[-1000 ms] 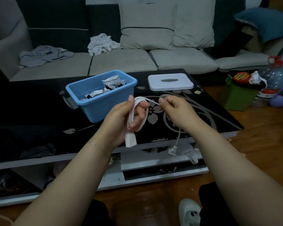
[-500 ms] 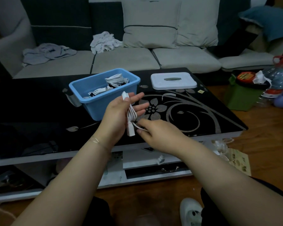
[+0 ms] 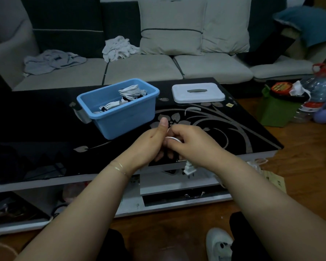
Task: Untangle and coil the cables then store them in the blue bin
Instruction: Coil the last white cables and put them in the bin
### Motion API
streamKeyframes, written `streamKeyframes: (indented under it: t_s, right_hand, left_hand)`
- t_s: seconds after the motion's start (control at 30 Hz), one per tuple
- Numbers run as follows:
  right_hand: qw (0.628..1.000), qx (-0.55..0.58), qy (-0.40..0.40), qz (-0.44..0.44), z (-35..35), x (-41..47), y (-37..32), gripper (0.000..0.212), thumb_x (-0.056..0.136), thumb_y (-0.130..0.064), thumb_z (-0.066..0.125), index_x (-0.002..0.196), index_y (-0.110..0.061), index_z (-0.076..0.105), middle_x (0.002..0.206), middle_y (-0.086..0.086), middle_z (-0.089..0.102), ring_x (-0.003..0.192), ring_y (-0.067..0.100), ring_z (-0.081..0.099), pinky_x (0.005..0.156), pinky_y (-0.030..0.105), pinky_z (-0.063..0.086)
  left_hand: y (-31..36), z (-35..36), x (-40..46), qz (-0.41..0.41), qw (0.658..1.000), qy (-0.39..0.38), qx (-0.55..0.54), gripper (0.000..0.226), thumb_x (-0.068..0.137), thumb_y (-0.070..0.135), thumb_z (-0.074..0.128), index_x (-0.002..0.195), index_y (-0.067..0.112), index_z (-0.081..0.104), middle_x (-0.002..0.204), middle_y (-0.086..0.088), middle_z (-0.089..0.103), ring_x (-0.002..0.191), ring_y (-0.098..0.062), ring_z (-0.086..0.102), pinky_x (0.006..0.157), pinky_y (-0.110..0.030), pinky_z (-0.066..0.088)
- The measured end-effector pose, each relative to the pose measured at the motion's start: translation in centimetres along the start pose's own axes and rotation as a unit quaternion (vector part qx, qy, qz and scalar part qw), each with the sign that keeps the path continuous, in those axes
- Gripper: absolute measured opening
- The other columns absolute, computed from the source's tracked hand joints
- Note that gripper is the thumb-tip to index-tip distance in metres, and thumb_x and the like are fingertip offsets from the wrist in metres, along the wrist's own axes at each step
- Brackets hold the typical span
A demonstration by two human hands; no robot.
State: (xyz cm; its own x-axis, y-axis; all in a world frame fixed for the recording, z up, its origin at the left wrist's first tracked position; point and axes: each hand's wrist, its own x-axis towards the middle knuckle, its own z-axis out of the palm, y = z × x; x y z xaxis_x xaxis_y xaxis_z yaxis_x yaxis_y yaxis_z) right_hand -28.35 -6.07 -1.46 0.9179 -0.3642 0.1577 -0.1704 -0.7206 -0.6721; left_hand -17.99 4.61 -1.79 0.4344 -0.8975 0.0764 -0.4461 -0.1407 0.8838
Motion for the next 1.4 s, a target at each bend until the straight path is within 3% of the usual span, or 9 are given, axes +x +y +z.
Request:
streamKeyframes:
  t_s: [0.17,0.3,0.4,0.57,0.8,0.9,1.0,1.24,1.4]
  right_hand:
    - [0.991,0.09,0.094,0.029,0.0,0.9,1.1,0.03,0.078,-0.039,0.074,0.072,-0.021,0.051,0.054,-0.006,0.051,0.047,0.008,0.045,0.053,0.028,0.038]
    - [0.983,0.163,0.087,0.003,0.2,1.0,1.3,0.022,0.087,-0.033,0.067,0.099,-0.024,0.051,0.07,-0.001,0.051,0.06,0.005,0.045,0.062,0.025,0.039]
    - [0.99,0.13,0.053,-0.032,1.3,0.9,1.2,0.02,0.094,-0.042,0.047,0.108,-0.028,0.052,0.088,-0.011,0.052,0.079,0.001,0.052,0.079,0.031,0.046]
    - [0.999,-0.042,0.026,0.013,1.6,0.6,0.9,0.037,0.098,-0.052,0.025,0.091,-0.021,0.045,0.08,-0.007,0.06,0.081,0.022,0.061,0.07,0.038,0.047]
    - [0.979,-0.159,0.127,0.016,2.8,1.9,1.3,0.048,0.095,-0.058,0.023,0.086,-0.016,0.044,0.092,0.013,0.067,0.091,0.036,0.06,0.067,0.039,0.041]
    - [0.97,-0.177,0.164,0.019,3.1,2.2,1.2,0.052,0.093,-0.059,0.022,0.087,-0.014,0.046,0.091,0.017,0.067,0.089,0.039,0.06,0.067,0.039,0.039]
    - [0.968,-0.122,0.213,0.046,2.9,2.8,1.5,0.054,0.094,-0.056,0.027,0.091,-0.008,0.053,0.091,0.019,0.067,0.088,0.04,0.06,0.066,0.039,0.039]
    - [0.976,0.077,0.182,0.092,3.7,5.2,2.8,0.057,0.093,-0.064,0.028,0.076,-0.017,0.055,0.069,-0.001,0.061,0.072,0.027,0.062,0.067,0.044,0.052]
    - [0.961,0.111,0.184,0.171,1.8,10.5,7.2,0.046,0.101,-0.045,0.028,0.085,-0.018,0.062,0.091,0.005,0.069,0.087,0.024,0.064,0.08,0.036,0.048]
  left_hand:
    - [0.4,0.1,0.6,-0.038,0.992,0.025,-0.118,0.053,0.102,0.047,0.024,0.063,0.015,0.04,0.046,0.005,0.033,0.04,-0.007,0.025,0.04,-0.019,0.023]
    - [0.2,0.2,0.8,-0.065,0.986,0.046,-0.147,0.049,0.104,0.038,0.031,0.067,0.011,0.049,0.043,0.006,0.031,0.038,-0.007,0.022,0.04,-0.016,0.019]
    - [0.3,0.0,0.7,-0.078,0.978,0.019,-0.193,0.045,0.104,0.036,0.032,0.067,0.014,0.043,0.046,0.003,0.025,0.04,-0.009,0.015,0.042,-0.014,0.015]
    - [-0.3,0.2,0.5,-0.099,0.981,0.016,-0.163,0.049,0.104,0.037,0.033,0.067,0.009,0.048,0.043,0.001,0.032,0.033,-0.012,0.025,0.04,-0.018,0.02]
    - [-0.2,1.2,1.0,-0.091,0.979,0.13,-0.127,0.061,0.106,0.038,0.026,0.053,0.012,0.043,0.044,-0.009,0.041,0.032,-0.01,0.04,0.038,-0.016,0.032]
    - [-0.7,1.0,2.0,-0.064,0.976,0.181,-0.102,0.052,0.105,0.034,0.028,0.072,0.005,0.054,0.05,-0.005,0.048,0.039,-0.009,0.046,0.043,-0.017,0.038]
    - [-1.1,0.8,2.5,-0.016,0.978,0.193,-0.083,0.032,0.104,0.03,0.035,0.101,0.004,0.052,0.066,0.003,0.052,0.05,0.004,0.047,0.054,-0.014,0.041]
    - [-2.2,0.5,3.6,-0.002,0.977,0.202,-0.068,0.019,0.102,0.027,0.043,0.085,0.018,0.045,0.068,0.003,0.052,0.057,-0.008,0.046,0.06,-0.028,0.04]
    - [-2.5,-0.7,4.9,0.01,0.974,0.218,0.067,0.02,0.101,0.028,0.043,0.089,0.013,0.042,0.071,0.004,0.053,0.066,-0.014,0.049,0.059,-0.031,0.028]
